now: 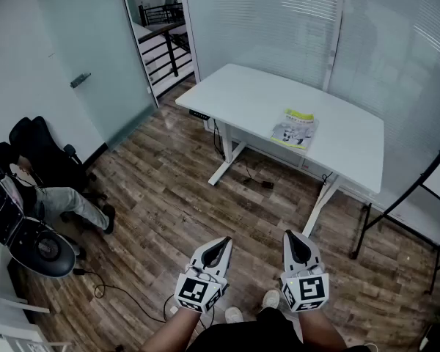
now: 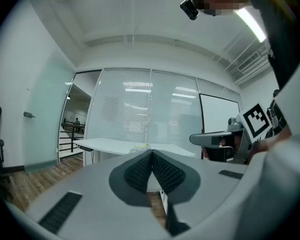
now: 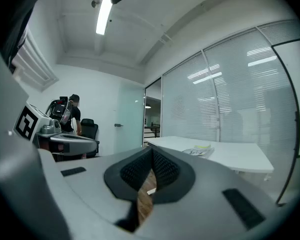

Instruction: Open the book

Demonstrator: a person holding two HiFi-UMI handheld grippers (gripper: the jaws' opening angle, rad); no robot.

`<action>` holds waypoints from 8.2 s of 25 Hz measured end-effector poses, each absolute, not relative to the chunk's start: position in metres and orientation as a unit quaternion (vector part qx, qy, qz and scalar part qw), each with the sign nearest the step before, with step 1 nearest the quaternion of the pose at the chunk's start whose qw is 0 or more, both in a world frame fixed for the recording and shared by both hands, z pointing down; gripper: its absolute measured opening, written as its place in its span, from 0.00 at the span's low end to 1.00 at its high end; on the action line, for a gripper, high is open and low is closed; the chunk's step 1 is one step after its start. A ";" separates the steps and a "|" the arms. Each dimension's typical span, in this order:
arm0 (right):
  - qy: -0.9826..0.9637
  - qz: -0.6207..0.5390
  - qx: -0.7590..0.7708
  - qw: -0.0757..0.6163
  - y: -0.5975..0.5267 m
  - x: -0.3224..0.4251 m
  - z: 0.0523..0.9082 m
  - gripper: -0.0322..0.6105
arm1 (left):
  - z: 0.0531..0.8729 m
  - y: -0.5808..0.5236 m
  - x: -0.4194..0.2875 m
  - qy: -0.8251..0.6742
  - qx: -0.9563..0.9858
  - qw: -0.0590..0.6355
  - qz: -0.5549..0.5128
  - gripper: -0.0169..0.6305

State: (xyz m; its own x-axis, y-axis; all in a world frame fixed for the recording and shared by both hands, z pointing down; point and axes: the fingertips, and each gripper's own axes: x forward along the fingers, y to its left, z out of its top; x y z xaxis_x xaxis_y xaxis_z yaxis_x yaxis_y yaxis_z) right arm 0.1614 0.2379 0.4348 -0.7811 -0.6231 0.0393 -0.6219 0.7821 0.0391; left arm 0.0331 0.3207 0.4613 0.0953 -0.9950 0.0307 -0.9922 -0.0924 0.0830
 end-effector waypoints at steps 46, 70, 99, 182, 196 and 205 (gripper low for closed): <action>-0.944 0.021 0.325 0.049 0.072 0.121 0.469 0.06 | 0.479 0.142 0.006 -0.639 0.767 0.041 0.037 0.05; -0.960 0.035 0.276 0.035 -0.068 0.102 0.469 0.06 | 0.477 0.004 -0.005 -0.682 0.729 0.031 0.043 0.05; -0.916 0.043 0.392 0.066 -0.176 0.050 0.485 0.06 | 0.486 -0.138 -0.068 -0.614 0.785 0.051 0.070 0.05; -0.765 0.355 0.507 0.177 -0.268 0.112 0.600 0.11 | 0.520 -0.231 -0.071 -0.452 0.884 0.095 0.071 0.05; -0.758 0.246 0.571 0.195 -0.266 0.091 0.556 0.09 | 0.530 -0.197 -0.126 -0.412 0.902 0.120 0.046 0.05; -0.762 0.166 0.582 0.228 -0.263 0.048 0.515 0.08 | 0.523 -0.195 -0.156 -0.405 0.905 0.122 0.041 0.05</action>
